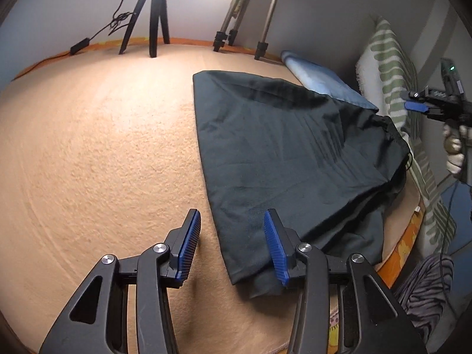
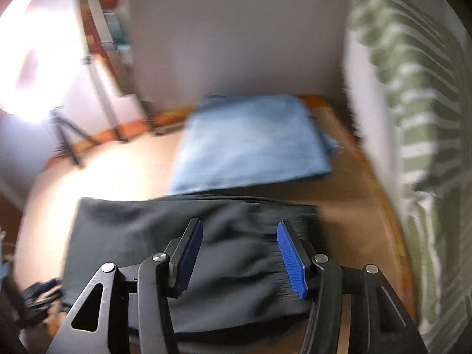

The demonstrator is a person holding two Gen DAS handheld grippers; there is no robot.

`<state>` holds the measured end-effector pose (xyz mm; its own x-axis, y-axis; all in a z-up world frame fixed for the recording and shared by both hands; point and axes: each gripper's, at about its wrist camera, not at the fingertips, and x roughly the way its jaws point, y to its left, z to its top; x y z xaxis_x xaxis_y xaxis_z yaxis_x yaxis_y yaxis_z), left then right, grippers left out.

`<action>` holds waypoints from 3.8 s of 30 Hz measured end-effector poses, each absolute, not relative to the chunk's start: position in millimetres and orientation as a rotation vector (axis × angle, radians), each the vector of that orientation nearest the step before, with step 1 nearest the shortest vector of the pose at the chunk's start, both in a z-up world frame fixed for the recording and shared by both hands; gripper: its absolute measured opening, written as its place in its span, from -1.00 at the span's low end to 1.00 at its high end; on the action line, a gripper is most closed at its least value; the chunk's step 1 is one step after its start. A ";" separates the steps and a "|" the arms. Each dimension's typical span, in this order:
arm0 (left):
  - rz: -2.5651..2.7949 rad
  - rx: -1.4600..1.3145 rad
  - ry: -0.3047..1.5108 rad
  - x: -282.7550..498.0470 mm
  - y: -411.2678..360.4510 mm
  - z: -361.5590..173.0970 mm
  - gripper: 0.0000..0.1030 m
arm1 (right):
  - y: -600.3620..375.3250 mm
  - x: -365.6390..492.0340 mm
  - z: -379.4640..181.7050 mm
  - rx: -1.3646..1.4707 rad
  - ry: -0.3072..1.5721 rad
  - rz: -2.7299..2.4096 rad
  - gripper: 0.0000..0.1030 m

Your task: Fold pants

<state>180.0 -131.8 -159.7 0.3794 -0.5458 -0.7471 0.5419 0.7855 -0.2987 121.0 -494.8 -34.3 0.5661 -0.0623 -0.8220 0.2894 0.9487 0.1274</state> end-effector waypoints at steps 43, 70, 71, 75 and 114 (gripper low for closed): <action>-0.697 -0.321 0.951 171.9 -128.9 -168.8 0.05 | -164.1 306.1 -150.7 -0.028 1.350 0.080 -0.90; -0.759 -0.419 0.816 181.5 -78.4 -135.9 -0.92 | -183.5 310.9 -76.5 0.292 1.142 0.166 -1.00; -0.745 -0.422 0.807 180.1 -68.7 -134.3 -0.94 | -175.4 313.9 -74.9 0.293 1.141 0.174 -1.00; -0.698 -0.446 0.781 180.6 -32.0 -130.7 -0.96 | -143.9 322.4 -67.6 0.290 1.125 0.223 -1.00; -0.675 -0.405 0.988 197.3 -104.4 -168.6 -0.04 | -172.2 305.7 -114.4 0.058 1.292 0.068 -0.99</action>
